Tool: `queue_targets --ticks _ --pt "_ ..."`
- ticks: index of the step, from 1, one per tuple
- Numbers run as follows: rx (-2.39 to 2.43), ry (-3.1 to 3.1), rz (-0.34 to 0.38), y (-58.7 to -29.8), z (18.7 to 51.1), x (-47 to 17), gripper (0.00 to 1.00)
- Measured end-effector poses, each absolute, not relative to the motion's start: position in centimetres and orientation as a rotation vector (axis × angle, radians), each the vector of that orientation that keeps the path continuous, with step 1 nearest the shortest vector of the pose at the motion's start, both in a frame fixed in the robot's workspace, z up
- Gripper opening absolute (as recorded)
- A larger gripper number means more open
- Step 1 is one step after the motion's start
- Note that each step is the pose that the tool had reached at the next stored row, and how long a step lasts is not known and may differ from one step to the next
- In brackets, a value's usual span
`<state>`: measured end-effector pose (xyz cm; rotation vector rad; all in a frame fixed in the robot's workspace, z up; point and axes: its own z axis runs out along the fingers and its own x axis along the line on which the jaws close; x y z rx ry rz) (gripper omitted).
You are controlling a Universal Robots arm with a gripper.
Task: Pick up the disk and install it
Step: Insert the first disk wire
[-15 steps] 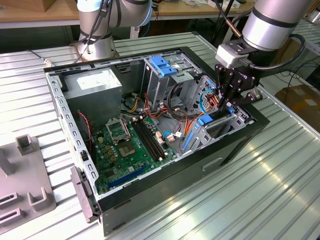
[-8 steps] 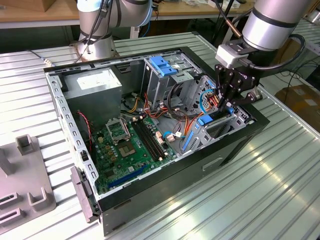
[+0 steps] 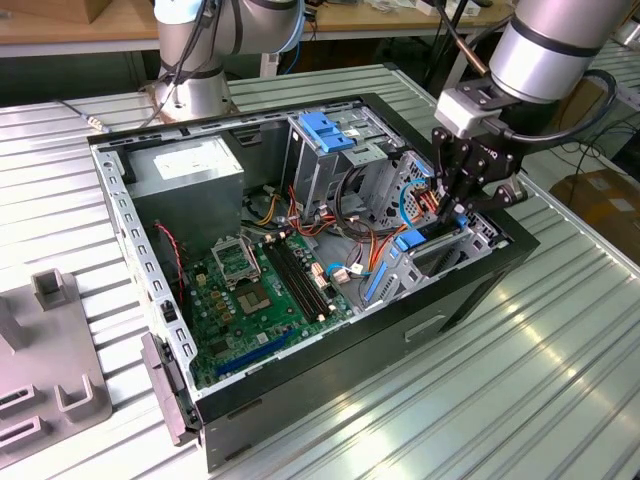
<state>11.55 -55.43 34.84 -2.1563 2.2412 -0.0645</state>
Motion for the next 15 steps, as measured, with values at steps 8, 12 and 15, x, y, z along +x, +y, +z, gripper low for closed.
queue_targets --ticks 8,12,15 --pt "-2.155 2.24 -0.062 -55.43 34.75 11.54 0.16" --pt "-2.156 2.241 -0.063 -55.43 34.83 11.54 0.16" --pt "-2.156 2.24 -0.063 -55.4 34.83 11.54 0.16"
